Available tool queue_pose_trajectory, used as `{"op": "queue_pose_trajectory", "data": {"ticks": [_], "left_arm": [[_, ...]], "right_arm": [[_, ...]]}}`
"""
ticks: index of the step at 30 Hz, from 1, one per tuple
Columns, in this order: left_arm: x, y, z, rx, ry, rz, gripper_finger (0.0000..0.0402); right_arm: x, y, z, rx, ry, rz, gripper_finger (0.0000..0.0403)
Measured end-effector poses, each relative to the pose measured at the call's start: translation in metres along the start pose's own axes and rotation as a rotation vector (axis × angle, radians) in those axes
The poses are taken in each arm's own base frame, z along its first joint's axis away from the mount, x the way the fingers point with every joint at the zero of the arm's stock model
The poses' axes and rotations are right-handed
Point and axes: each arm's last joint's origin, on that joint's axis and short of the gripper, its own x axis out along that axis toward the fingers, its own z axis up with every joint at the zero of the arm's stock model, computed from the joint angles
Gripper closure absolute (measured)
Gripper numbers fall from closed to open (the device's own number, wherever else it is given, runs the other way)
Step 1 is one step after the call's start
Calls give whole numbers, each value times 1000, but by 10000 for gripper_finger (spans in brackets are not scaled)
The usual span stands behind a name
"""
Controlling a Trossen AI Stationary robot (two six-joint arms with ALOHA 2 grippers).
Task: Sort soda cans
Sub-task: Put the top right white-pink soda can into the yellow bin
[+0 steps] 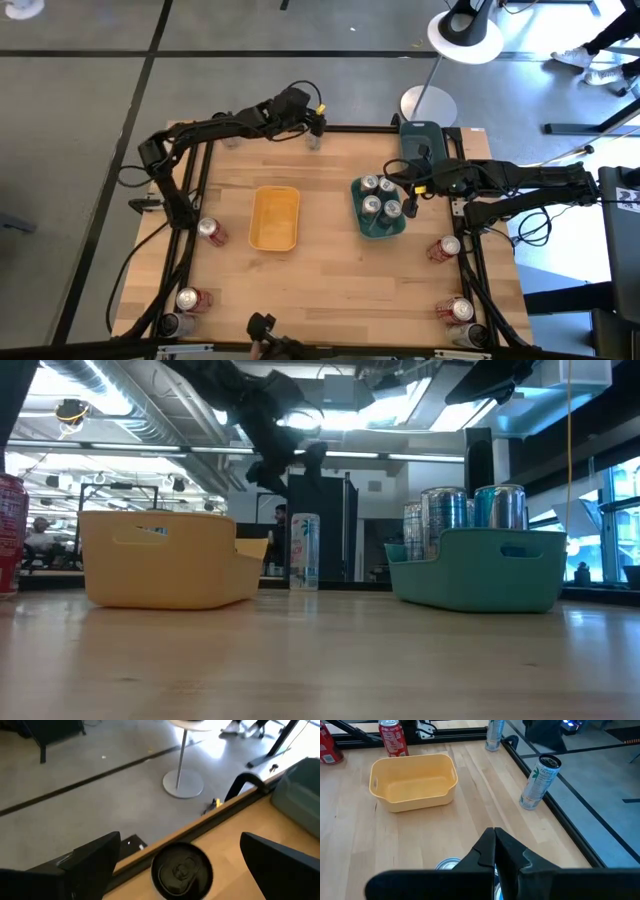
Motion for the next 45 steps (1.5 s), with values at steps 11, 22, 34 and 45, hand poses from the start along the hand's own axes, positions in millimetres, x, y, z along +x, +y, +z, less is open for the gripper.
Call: {"op": "queue_pose_trajectory", "data": {"ticks": [11, 22, 34, 45], "left_arm": [[29, -1, -21, 21, 77, 32, 2], [45, -1, -34, 23, 128, 41, 2], [51, -2, -40, 35, 149, 33, 10], [51, -3, -40, 54, 150, 28, 98]], "right_arm": [[0, 0, 0, -1, 1, 0, 397], [0, 0, 0, -2, 2, 0, 397], [0, 0, -1, -4, 9, -1, 397], [0, 0, -1, -4, 8, -1, 397]]}}
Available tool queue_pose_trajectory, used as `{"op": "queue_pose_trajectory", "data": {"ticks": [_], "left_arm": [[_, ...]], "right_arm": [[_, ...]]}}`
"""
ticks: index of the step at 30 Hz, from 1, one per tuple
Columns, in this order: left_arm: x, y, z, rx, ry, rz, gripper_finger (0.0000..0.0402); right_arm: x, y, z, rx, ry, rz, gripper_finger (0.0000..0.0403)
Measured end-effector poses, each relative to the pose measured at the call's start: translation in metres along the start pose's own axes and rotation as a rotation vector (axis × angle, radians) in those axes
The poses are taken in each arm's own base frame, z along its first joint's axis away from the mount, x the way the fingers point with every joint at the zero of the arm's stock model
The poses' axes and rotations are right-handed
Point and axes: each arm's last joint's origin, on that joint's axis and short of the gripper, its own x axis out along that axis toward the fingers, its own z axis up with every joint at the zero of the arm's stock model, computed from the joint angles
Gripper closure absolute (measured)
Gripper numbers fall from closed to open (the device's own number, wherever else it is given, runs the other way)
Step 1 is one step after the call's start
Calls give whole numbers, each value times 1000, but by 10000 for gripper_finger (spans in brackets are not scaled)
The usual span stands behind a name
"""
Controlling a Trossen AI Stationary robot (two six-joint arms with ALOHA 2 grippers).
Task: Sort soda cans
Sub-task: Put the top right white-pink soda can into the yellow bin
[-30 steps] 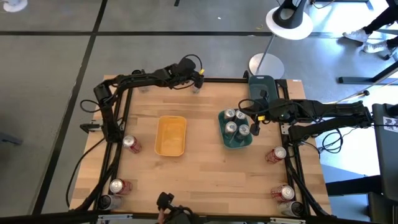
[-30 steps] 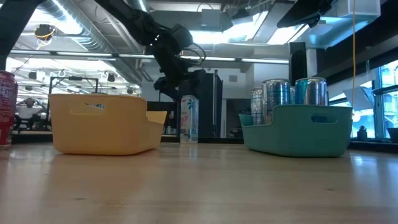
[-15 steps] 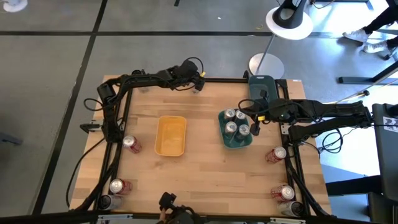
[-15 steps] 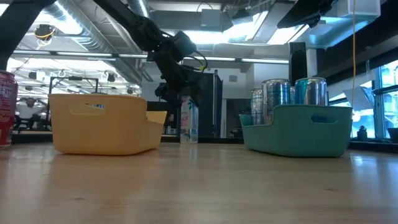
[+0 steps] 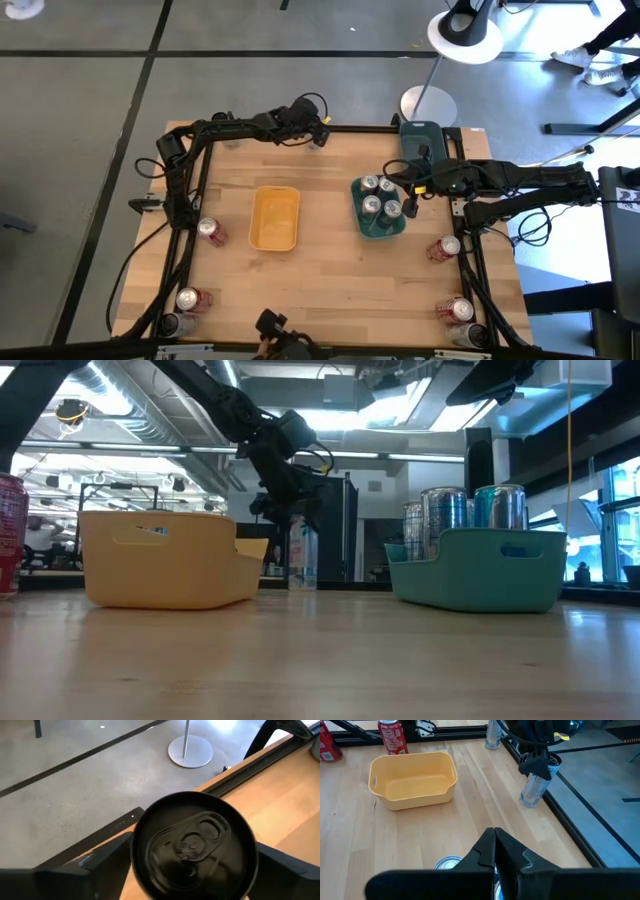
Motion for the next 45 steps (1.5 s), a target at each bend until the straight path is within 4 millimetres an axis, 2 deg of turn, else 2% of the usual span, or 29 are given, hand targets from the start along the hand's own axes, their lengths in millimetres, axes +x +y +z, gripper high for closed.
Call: {"op": "queue_pose_trajectory", "data": {"ticks": [7, 12, 20, 27, 32, 35, 40, 45], "left_arm": [[-4, -5, 0, 21, -3, -15, 147], [-27, -14, 6, 53, -26, -73, 147], [-103, -17, 24, 100, -107, -141, 144], [-185, -16, 21, 164, -135, -239, 142], [-230, -13, 8, 180, -104, -305, 141], [-246, -16, -4, 188, -49, -334, 140], [-258, -25, -32, 176, -1, -361, 140], [-252, -34, -66, 185, 59, -302, 139]], "right_arm": [[0, 0, 0, 0, 0, 0, 397], [0, 0, 0, 18, 0, 3, 397], [0, 0, -1, 21, 15, 1, 397], [0, 0, -1, 22, 13, 1, 397], [0, 0, -1, 22, 12, 1, 397], [0, 0, -1, 22, 12, 0, 397], [1, 0, -1, 21, 14, -1, 397], [3, 1, -1, 21, 21, -2, 397]]}}
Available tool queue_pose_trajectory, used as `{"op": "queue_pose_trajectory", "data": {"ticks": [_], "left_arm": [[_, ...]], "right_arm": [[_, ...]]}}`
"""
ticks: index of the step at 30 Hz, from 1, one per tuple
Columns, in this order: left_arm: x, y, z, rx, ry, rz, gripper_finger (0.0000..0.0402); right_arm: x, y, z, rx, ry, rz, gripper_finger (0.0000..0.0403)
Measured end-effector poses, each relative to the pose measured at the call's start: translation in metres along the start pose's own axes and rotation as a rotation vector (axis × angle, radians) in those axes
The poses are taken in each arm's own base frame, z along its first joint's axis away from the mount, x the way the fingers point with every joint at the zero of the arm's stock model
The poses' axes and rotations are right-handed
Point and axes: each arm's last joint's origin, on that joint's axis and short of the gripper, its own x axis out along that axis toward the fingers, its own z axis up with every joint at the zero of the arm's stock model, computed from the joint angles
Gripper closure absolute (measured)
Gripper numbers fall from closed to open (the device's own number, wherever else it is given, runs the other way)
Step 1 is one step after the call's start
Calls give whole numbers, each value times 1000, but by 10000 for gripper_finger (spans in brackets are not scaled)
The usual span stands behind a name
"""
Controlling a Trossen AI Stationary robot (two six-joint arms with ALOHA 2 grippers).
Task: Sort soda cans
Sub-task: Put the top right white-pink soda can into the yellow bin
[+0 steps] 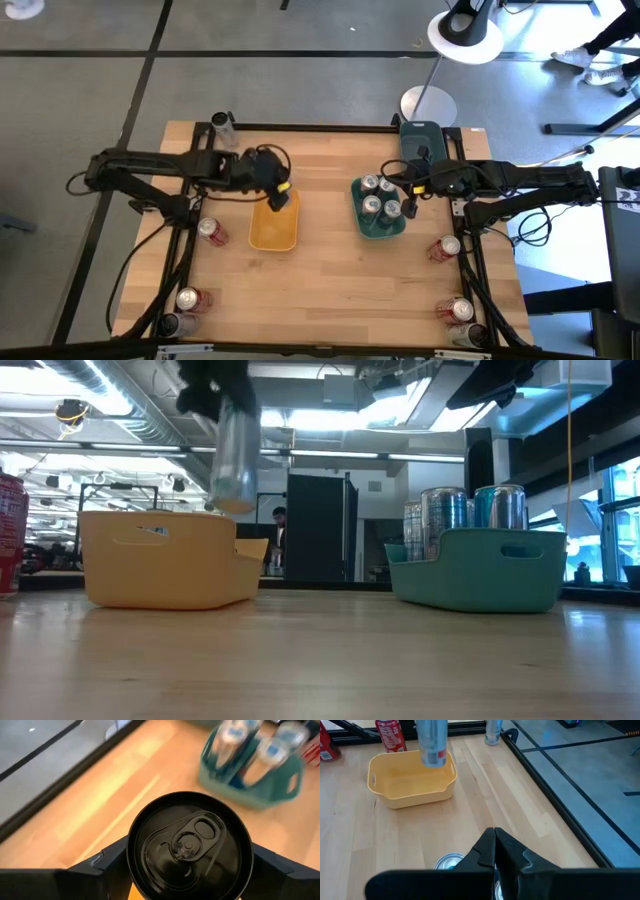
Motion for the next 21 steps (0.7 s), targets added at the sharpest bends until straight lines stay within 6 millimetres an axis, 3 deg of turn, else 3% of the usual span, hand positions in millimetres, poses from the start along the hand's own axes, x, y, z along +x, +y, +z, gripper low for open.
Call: {"op": "queue_pose_trajectory", "data": {"ticks": [11, 21], "left_arm": [[40, -4, -52, -73, -13, 87, 139], [61, 0, -74, -93, -38, 83, 139]], "right_arm": [[6, 2, 0, -2, 16, -2, 397], [12, 4, 0, -12, 21, -30, 397]]}}
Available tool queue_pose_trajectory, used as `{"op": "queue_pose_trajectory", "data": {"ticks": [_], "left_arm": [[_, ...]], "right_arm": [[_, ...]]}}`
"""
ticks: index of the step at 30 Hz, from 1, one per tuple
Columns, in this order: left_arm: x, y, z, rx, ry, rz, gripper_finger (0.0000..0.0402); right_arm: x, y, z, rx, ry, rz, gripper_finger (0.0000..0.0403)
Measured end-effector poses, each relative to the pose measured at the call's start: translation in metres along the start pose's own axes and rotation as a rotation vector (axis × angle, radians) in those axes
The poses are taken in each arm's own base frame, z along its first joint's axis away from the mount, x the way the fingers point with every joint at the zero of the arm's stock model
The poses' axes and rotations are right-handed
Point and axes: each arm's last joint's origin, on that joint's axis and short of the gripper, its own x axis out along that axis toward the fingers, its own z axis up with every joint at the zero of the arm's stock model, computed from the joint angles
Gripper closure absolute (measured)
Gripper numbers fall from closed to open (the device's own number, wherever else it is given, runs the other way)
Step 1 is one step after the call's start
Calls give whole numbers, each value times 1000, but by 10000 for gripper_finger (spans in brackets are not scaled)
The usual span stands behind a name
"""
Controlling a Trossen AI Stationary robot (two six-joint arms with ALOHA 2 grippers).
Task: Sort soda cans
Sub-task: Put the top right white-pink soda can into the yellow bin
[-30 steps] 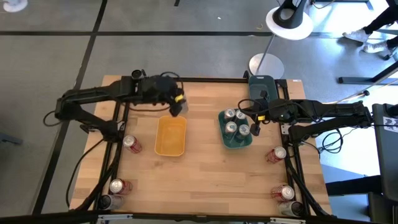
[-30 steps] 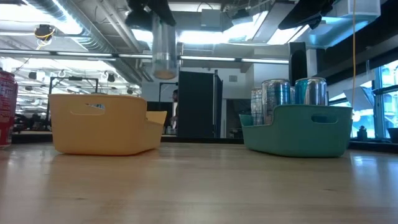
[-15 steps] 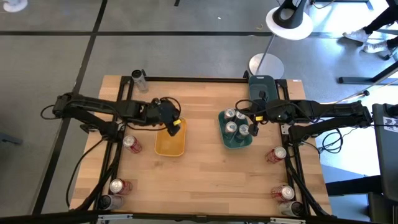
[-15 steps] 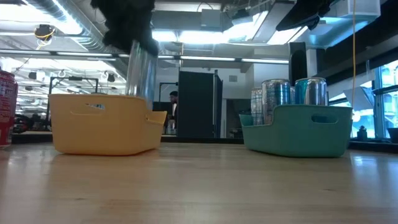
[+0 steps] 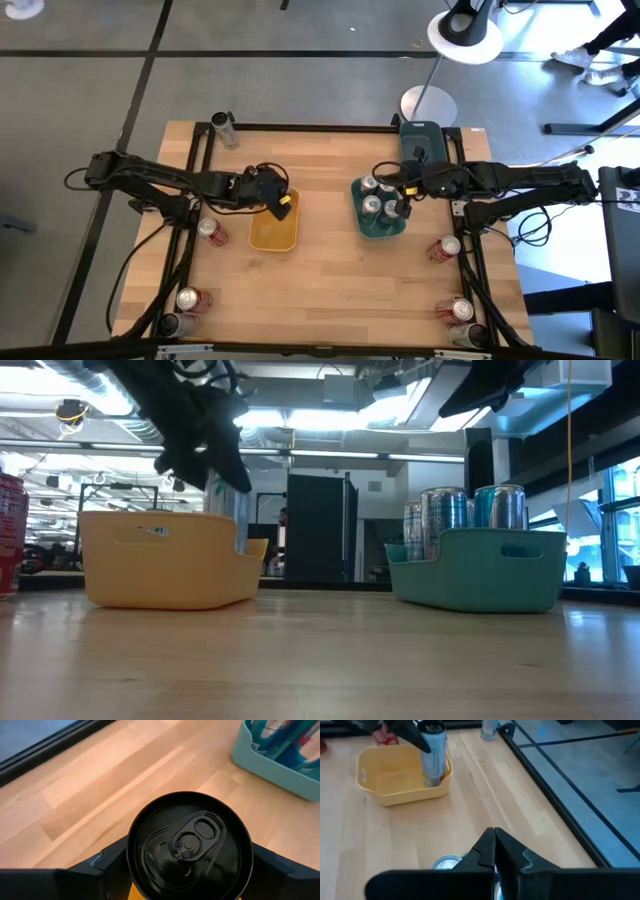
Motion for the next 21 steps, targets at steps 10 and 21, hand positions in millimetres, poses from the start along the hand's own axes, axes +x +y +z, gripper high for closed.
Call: {"op": "queue_pose_trajectory", "data": {"ticks": [10, 21], "left_arm": [[19, 11, -7, -26, -46, 11, 139], [45, 24, 9, -4, -109, 67, 139]], "right_arm": [[2, 0, 0, -9, 3, -20, 397], [2, 0, 0, -17, 3, -26, 397]]}}
